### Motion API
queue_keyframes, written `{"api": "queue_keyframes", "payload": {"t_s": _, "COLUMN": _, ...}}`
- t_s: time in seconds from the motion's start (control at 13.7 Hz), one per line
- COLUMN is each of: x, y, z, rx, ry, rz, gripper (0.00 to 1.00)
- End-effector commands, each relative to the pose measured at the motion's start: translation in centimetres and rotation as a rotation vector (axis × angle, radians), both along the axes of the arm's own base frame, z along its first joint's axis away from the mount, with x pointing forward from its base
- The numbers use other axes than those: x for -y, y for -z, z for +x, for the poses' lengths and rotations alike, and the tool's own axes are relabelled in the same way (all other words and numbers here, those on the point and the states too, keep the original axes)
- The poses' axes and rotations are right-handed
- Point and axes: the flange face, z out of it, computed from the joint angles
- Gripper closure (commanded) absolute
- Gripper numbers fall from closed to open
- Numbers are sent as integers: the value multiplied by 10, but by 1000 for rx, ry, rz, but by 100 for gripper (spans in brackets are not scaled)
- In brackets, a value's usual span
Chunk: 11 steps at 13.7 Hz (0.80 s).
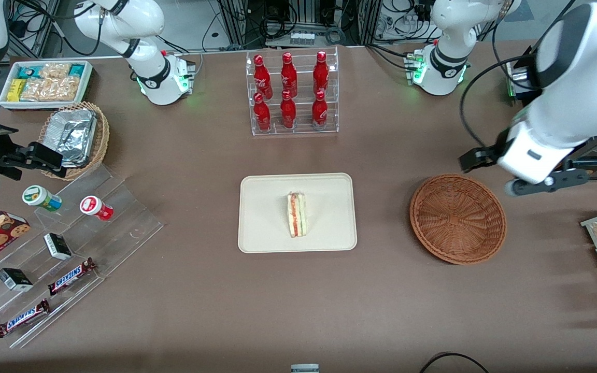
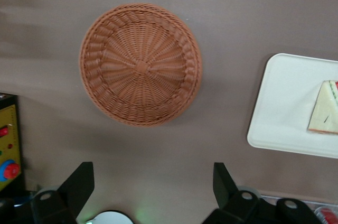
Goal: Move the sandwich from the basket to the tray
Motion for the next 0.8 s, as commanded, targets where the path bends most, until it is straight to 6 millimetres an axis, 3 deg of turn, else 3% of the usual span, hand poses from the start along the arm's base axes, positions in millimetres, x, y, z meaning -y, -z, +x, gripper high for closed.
{"api": "queue_keyframes", "payload": {"t_s": 0.0, "x": -33, "y": -18, "z": -17, "rx": 15, "ry": 24, "rz": -27, "gripper": 1}}
{"api": "queue_keyframes", "payload": {"t_s": 0.22, "x": -74, "y": -24, "z": -39, "rx": 26, "ry": 77, "rz": -27, "gripper": 1}}
{"api": "queue_keyframes", "payload": {"t_s": 0.29, "x": -80, "y": -28, "z": -45, "rx": 43, "ry": 90, "rz": -30, "gripper": 1}}
{"api": "queue_keyframes", "payload": {"t_s": 0.51, "x": -112, "y": -29, "z": -52, "rx": 44, "ry": 139, "rz": -49, "gripper": 0}}
{"api": "queue_keyframes", "payload": {"t_s": 0.73, "x": -116, "y": -30, "z": -47, "rx": 48, "ry": 149, "rz": -41, "gripper": 1}}
